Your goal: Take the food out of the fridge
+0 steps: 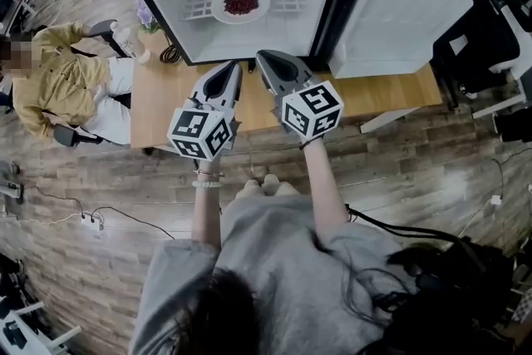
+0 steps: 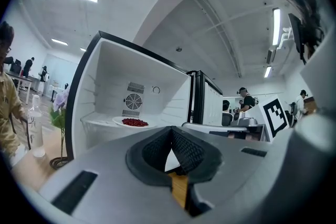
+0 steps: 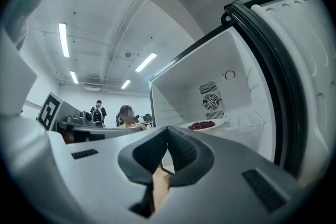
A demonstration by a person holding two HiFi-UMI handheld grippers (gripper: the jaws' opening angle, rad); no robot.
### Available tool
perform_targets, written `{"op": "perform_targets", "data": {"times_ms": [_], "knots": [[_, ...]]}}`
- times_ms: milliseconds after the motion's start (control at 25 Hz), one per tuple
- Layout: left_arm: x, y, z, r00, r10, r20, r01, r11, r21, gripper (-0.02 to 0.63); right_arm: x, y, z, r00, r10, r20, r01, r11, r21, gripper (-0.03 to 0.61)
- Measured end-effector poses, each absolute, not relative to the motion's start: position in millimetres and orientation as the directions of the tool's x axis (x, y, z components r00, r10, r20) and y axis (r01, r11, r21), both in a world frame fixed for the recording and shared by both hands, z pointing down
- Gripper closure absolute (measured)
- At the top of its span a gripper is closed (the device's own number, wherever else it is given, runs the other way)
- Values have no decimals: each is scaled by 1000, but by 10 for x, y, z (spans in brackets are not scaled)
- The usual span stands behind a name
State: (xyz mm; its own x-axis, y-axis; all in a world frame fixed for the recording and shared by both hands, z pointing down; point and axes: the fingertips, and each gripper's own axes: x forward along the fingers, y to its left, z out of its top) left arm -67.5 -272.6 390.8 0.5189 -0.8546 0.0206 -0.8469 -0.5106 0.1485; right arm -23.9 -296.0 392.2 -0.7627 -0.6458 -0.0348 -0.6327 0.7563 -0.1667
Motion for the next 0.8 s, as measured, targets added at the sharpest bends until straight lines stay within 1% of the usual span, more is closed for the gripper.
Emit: {"op": "perform_targets", "data": {"times_ms": [240,440,600,640,760,800], "knots": [[-723,-2809,3947,525,-850,40,-843,-514,157,606,-283,-3116,3954,-745,-666,-35,-635,723,-272,569],[-800,-2998,3968,530,-846,60,-842,-516,158,606,-320,-3376,3970,-721,-691,-56,-601,663,-445,569],[-862,-3148,3996,531,-844,73,-842,-516,156,606,-362,-3556,4073,-706,-707,-45,-573,608,-549,566],[-867,-3181,4007,534,-842,78,-841,-518,156,606,-365,-3595,4095,-703,-710,-45,-560,592,-579,555],[-880,-3262,4057,542,-835,92,-836,-526,156,606,-382,-3699,4156,-696,-716,-49,-514,545,-662,493],[-890,-3284,4078,542,-835,95,-836,-525,159,606,-393,-3725,4174,-695,-717,-48,-507,537,-674,486]]}}
